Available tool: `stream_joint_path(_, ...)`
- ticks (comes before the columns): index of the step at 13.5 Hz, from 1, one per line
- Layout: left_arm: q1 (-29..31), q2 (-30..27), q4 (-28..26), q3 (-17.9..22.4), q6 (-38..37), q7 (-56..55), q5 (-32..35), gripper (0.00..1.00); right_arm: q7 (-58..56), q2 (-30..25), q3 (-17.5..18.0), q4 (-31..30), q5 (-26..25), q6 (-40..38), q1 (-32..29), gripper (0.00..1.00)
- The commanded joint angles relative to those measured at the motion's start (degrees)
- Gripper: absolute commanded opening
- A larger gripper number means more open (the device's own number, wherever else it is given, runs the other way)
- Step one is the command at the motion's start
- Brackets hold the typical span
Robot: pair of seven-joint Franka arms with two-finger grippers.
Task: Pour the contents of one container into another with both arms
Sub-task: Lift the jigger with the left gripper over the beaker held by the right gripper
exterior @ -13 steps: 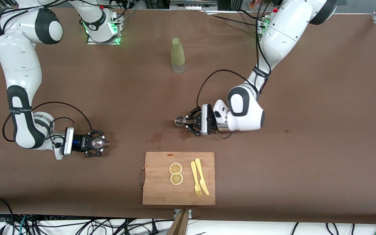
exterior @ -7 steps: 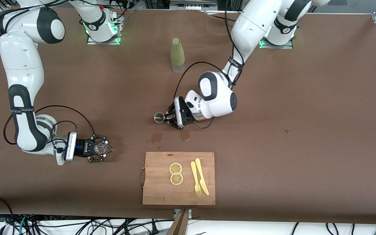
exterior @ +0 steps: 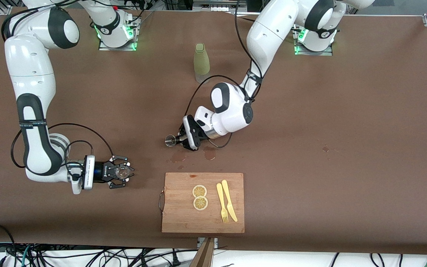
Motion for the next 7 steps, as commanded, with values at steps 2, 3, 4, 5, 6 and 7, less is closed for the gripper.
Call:
stream_joint_path(2, -2.52, 4.82, 7.75, 3.67, 1.84, -6.11, -1.36, 0.0, 4.2, -0.58, 3.04, 0.47, -6.47, 0.06, -0.23, 0.21)
stream_joint_path(3, -2.78, 5.18, 8.03, 3.85, 2.02, -6.82, -1.36, 0.0, 4.9, -0.58, 3.92, 0.38, -7.53, 0.07, -0.23, 0.21)
stream_joint_path(4, -2.87, 5.27, 8.03, 4.03, 2.11, -6.74, -1.36, 0.0, 6.04, -0.58, 4.1, 0.47, -8.85, -0.02, -0.23, 0.21)
stream_joint_path(5, -3.22, 5.27, 8.03, 4.12, 2.11, -6.74, -1.36, 0.0, 7.27, -0.58, 4.8, 0.47, -10.34, -0.11, -0.05, 0.21)
stream_joint_path(6, -3.49, 5.35, 8.03, 4.2, 2.54, -6.82, -1.36, 0.0, 8.67, -0.58, 5.76, 0.47, -12.44, -0.11, -0.05, 0.21)
stream_joint_path(7, -4.1, 5.53, 8.03, 4.64, 3.24, -7.26, -1.36, 0.0, 10.34, -0.84, 6.21, 0.47, -14.29, -0.28, -0.05, 0.21)
